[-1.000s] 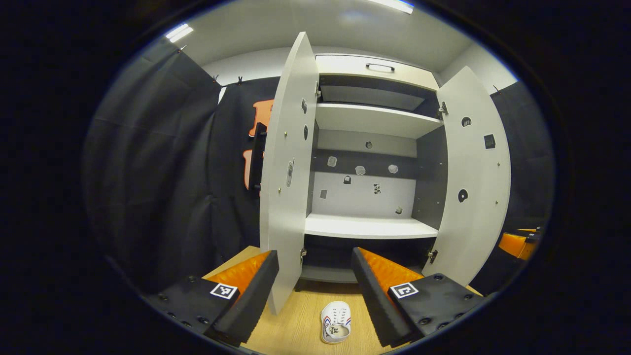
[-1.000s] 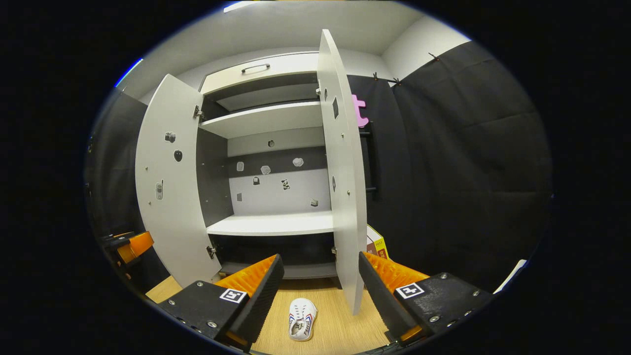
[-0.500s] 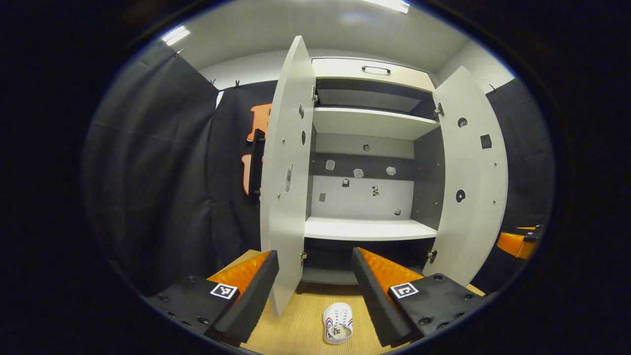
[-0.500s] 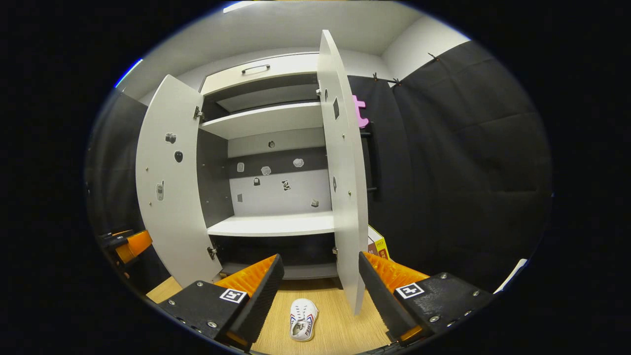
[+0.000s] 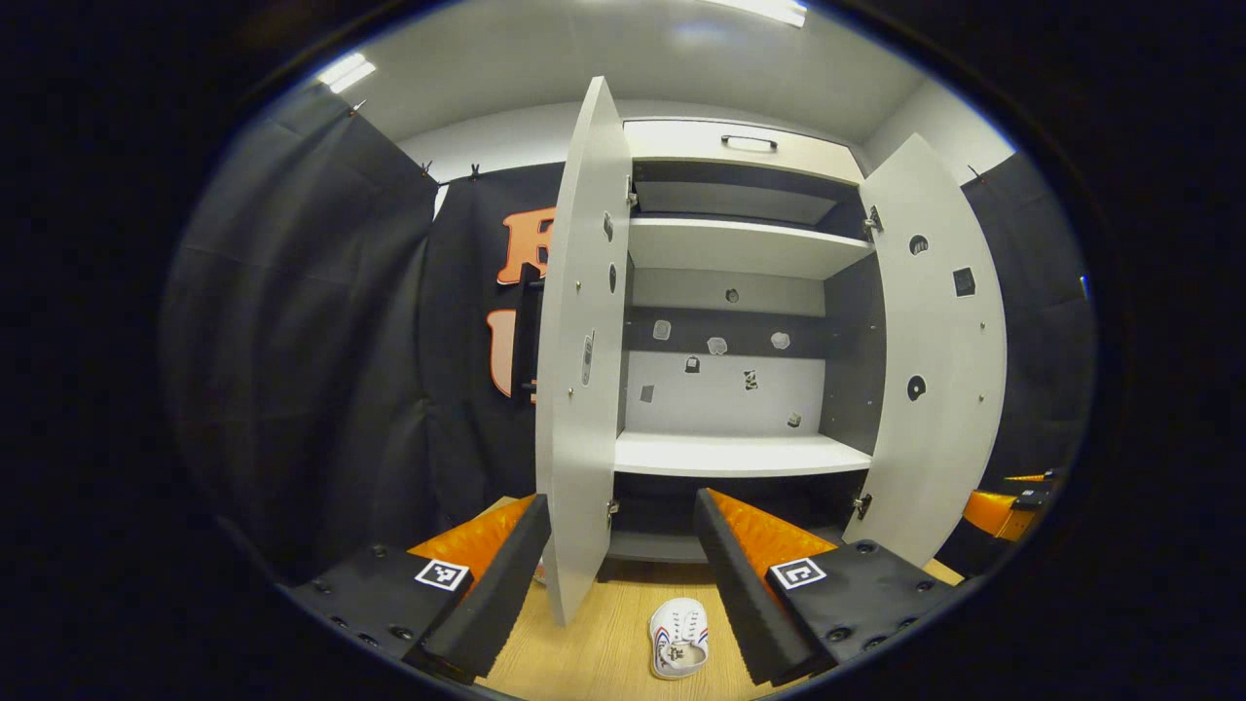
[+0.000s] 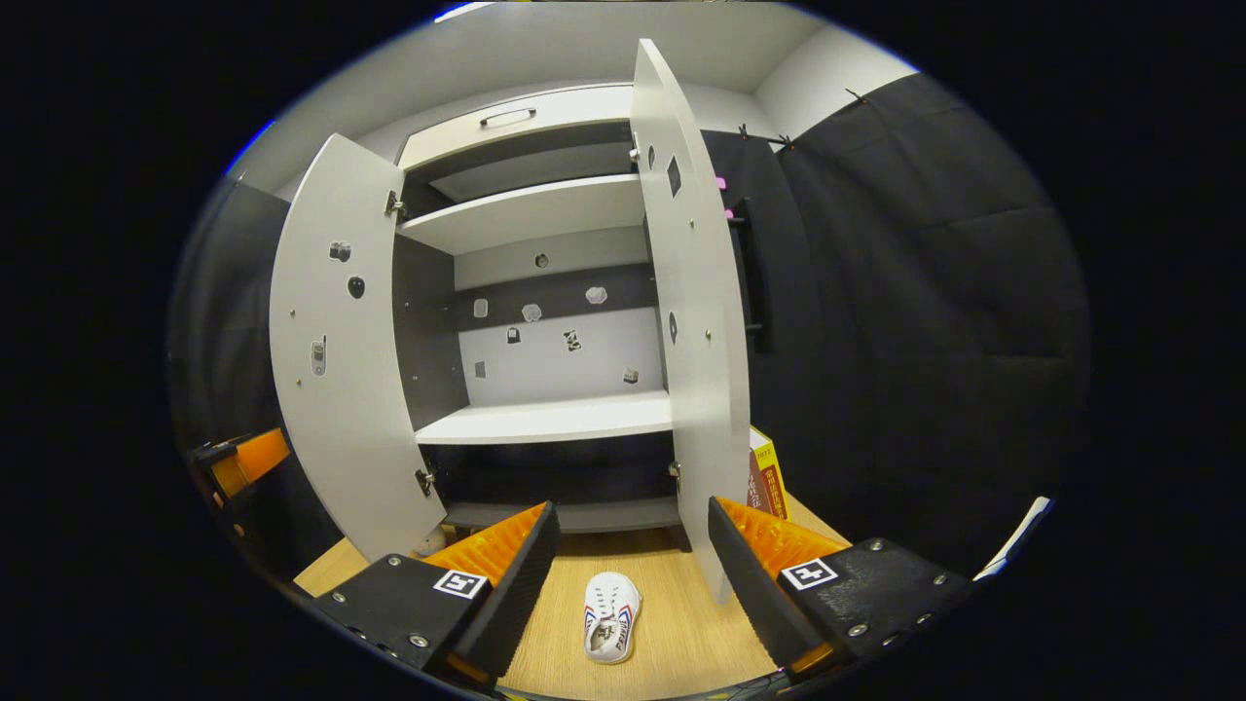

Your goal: Grab one shoe with the right hand and put it into the shoe cabinet, grab the other shoe with the left hand and put it into the shoe cabinet; then close the right door with the right hand and the left door with the left hand.

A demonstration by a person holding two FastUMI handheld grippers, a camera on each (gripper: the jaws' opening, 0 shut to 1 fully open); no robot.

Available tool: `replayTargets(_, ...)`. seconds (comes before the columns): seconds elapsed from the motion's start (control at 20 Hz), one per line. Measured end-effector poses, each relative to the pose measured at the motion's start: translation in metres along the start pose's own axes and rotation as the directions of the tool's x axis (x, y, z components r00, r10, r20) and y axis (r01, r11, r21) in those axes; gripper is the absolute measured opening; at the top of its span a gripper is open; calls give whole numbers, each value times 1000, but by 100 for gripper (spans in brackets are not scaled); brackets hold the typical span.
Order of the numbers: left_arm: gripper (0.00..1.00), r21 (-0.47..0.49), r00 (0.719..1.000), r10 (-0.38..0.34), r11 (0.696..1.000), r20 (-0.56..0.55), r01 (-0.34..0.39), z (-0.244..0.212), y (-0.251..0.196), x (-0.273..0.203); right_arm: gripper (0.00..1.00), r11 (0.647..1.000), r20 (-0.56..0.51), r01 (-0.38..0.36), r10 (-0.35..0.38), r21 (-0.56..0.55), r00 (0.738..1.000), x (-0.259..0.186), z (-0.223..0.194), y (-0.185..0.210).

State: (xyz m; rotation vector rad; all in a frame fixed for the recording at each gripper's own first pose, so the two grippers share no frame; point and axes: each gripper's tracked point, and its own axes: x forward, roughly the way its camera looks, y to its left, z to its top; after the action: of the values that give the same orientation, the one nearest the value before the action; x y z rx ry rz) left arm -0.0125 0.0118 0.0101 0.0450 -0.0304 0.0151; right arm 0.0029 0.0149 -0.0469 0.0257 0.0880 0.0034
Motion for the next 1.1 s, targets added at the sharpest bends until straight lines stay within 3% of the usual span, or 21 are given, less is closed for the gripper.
replayTargets(0.3, 96, 0, 1000, 26, 1000, -6, -26, -3, 22, -7, 94, 1000, -139, -17, 17, 2, 990, 23, -75, 20)
replayTargets(0.55, 96, 15, 998, 56, 998, -13, -55, -5, 42, -10, 94, 999, -276, -12, 21, 35, 961, 61, -152, 29)
replayTargets(0.7, 96, 29, 997, 81, 996, -15, -81, -7, 55, -13, 91, 1000, -354, 12, -10, 4, 935, 84, -198, 20)
replayTargets(1.1, 96, 43, 991, 129, 991, -44, -127, -19, 75, -17, 66, 993, -543, 44, -97, -110, 834, 131, -305, -6)
